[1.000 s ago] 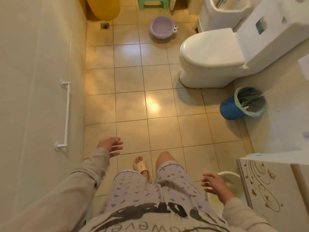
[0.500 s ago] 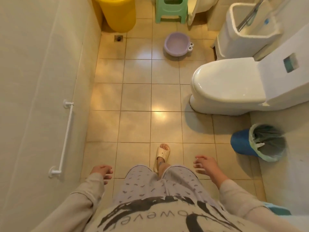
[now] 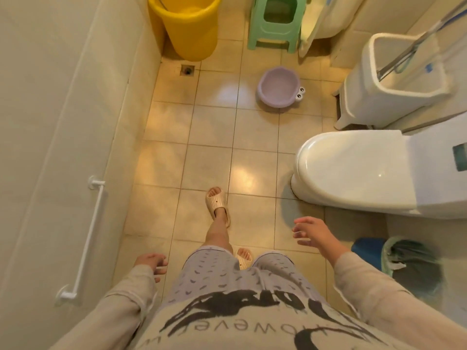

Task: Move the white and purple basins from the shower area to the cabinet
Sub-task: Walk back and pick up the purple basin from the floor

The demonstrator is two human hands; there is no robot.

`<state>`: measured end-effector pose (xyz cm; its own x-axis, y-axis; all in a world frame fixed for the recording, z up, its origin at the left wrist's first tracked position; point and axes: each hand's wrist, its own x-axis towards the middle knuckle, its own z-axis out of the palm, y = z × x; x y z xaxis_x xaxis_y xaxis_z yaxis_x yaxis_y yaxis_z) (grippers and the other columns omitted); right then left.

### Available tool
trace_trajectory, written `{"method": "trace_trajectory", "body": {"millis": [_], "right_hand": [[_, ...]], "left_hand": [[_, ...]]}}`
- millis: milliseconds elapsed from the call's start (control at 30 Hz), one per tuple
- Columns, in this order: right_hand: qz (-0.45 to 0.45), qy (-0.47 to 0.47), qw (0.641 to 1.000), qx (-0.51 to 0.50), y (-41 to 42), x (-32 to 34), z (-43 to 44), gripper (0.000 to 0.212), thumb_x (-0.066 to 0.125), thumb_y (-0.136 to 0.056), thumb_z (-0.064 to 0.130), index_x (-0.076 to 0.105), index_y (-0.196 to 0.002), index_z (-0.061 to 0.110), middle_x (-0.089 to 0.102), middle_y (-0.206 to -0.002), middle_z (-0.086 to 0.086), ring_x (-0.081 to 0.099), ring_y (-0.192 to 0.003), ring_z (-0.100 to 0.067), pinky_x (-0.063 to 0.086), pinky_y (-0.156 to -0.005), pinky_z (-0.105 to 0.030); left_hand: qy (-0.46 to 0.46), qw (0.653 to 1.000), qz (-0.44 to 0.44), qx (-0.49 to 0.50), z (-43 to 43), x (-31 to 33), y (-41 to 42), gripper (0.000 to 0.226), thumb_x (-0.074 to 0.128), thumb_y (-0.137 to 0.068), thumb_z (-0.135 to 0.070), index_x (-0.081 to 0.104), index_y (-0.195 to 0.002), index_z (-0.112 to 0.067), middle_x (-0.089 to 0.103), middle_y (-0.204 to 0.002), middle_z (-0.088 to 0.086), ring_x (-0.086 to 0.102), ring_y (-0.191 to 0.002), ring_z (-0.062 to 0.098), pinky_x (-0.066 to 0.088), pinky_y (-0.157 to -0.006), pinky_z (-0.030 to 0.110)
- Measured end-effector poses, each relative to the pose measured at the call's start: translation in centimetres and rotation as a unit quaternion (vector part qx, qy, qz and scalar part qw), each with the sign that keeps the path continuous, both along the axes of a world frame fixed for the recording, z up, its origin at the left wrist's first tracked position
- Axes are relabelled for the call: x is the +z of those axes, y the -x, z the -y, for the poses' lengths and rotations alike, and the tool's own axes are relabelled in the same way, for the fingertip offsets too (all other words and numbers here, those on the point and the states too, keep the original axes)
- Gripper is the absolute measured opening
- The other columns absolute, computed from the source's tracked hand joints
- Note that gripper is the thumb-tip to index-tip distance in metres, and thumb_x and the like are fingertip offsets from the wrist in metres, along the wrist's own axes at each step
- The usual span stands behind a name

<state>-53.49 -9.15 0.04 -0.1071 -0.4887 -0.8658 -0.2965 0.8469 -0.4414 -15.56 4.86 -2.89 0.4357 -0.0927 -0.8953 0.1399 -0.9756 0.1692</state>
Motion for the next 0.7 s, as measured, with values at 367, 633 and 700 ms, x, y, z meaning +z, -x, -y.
{"method": "trace_trajectory", "body": {"millis": [367,633,700], "right_hand": [[-0.031,-0.078,0.988,-0.132,-1.6,-1.1,8.1,0.015,0.053,-0.081,-0.001,0.061,-0.087,0.010,0.062,-0.081,-0.014,0.057,-0.064,-0.024,0.052,-0.061,-0.031],[-0.040,-0.084,0.980,-0.175,-2.8,-1.3,15.5,0.007,0.052,-0.088,0.012,0.059,-0.085,0.011,0.060,-0.078,-0.011,0.057,-0.063,-0.021,0.047,-0.059,-0.027],[-0.032,-0.083,0.981,-0.173,-3.1,-1.6,18.8,0.008,0.051,-0.090,0.012,0.057,-0.084,0.011,0.059,-0.080,-0.011,0.057,-0.064,-0.021,0.046,-0.060,-0.029]], "left_hand": [[0.073,0.984,-0.042,-0.158,27.2,2.4,-1.8,0.009,0.047,-0.091,-0.008,0.055,-0.092,-0.006,0.056,-0.072,0.005,0.047,-0.054,0.017,0.037,-0.048,0.021],[0.104,0.982,-0.051,-0.151,40.0,3.2,-2.7,0.015,0.045,-0.091,-0.008,0.057,-0.100,-0.008,0.060,-0.087,0.008,0.052,-0.060,0.016,0.041,-0.056,0.024],[0.097,0.985,-0.047,-0.135,41.8,2.4,-3.2,0.014,0.047,-0.090,-0.008,0.058,-0.099,-0.008,0.060,-0.080,0.006,0.051,-0.058,0.016,0.040,-0.053,0.025]]}}
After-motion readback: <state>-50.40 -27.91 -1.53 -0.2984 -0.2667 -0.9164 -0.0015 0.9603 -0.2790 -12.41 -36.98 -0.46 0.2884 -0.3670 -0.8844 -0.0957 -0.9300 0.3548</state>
